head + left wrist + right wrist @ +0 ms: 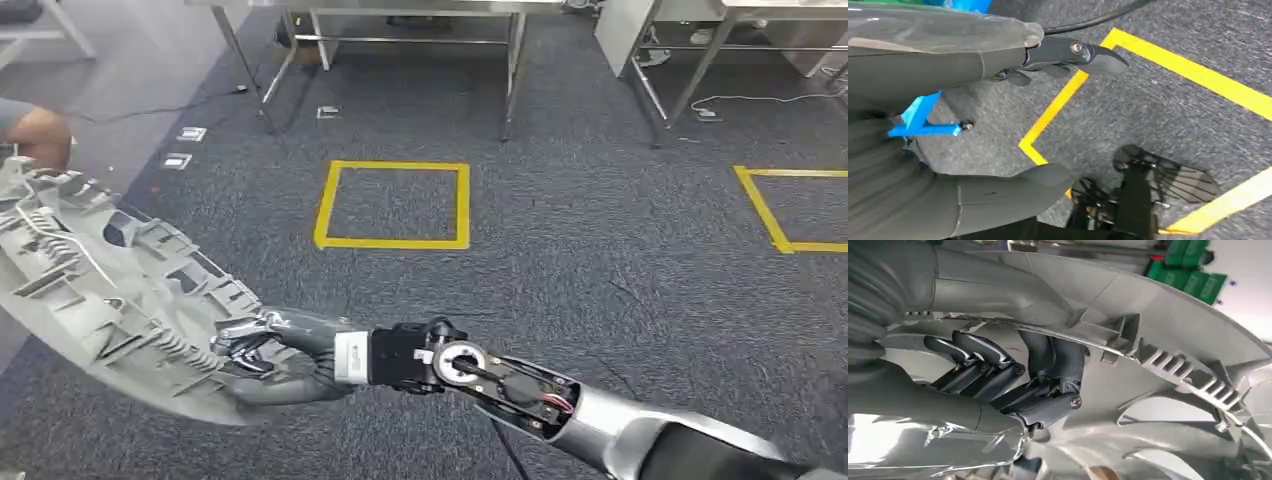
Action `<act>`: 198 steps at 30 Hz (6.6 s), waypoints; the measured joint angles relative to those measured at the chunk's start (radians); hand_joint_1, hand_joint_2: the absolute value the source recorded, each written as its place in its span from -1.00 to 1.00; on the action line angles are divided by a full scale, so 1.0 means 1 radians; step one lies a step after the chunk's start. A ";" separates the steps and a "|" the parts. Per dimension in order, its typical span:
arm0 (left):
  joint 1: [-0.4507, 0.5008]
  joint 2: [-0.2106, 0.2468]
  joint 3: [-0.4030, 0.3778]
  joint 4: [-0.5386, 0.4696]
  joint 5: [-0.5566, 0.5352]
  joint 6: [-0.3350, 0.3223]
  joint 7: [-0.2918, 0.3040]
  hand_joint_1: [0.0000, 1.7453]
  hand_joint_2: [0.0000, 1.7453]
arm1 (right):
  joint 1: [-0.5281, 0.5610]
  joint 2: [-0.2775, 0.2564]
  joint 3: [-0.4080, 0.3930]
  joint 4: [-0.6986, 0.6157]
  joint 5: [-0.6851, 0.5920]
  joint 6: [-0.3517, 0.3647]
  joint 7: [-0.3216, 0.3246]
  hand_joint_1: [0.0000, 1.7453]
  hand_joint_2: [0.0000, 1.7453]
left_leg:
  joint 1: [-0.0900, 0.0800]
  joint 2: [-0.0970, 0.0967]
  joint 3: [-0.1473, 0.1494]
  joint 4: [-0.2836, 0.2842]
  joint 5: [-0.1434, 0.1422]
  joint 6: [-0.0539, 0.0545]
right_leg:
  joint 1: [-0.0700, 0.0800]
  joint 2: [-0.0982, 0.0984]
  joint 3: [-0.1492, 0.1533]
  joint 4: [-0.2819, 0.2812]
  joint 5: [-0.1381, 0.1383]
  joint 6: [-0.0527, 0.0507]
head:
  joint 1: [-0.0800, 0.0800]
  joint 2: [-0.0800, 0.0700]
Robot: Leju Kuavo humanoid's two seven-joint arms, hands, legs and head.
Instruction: Take the parts from the cabinet and place them on the table.
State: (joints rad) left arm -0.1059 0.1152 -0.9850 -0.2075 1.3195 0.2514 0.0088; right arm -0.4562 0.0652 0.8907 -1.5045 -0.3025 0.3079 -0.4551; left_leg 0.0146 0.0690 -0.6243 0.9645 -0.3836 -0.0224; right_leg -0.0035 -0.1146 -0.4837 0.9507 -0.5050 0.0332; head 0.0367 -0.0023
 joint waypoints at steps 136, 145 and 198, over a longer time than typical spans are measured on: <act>0.007 -0.006 -0.002 0.000 -0.018 -0.029 0.010 -1.00 1.00 | 0.034 -0.015 -0.047 0.072 -0.107 -0.101 0.014 1.00 1.00 | -0.012 -0.025 0.107 -0.012 -0.086 0.052 | 0.026 0.099 -0.109 0.036 0.104 -0.048 | 0.026 0.000; 0.002 -0.003 -0.003 0.000 -0.021 -0.031 0.010 -1.00 1.00 | 0.034 -0.017 -0.052 0.072 -0.083 -0.113 0.023 1.00 1.00 | -0.007 -0.063 -0.042 0.270 -0.179 0.006 | 0.012 0.116 -0.031 -0.022 0.066 -0.070 | 0.003 0.000; 0.006 0.004 -0.003 0.000 -0.021 -0.021 0.011 -1.00 1.00 | 0.009 -0.006 -0.073 0.148 -0.101 -0.217 0.014 1.00 1.00 | 0.010 -0.079 0.105 -0.019 -0.067 0.020 | -0.011 0.113 -0.094 0.008 0.055 0.008 | 0.029 0.000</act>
State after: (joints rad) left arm -0.1004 0.1194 -0.9880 -0.2075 1.2989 0.2304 0.0198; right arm -0.4470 0.0591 0.8175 -1.3561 -0.4032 0.0907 -0.4414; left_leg 0.0244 -0.0105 -0.5191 0.9456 -0.4502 -0.0024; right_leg -0.0145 -0.0016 -0.5776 0.9589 -0.4497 0.0414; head 0.0656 -0.0023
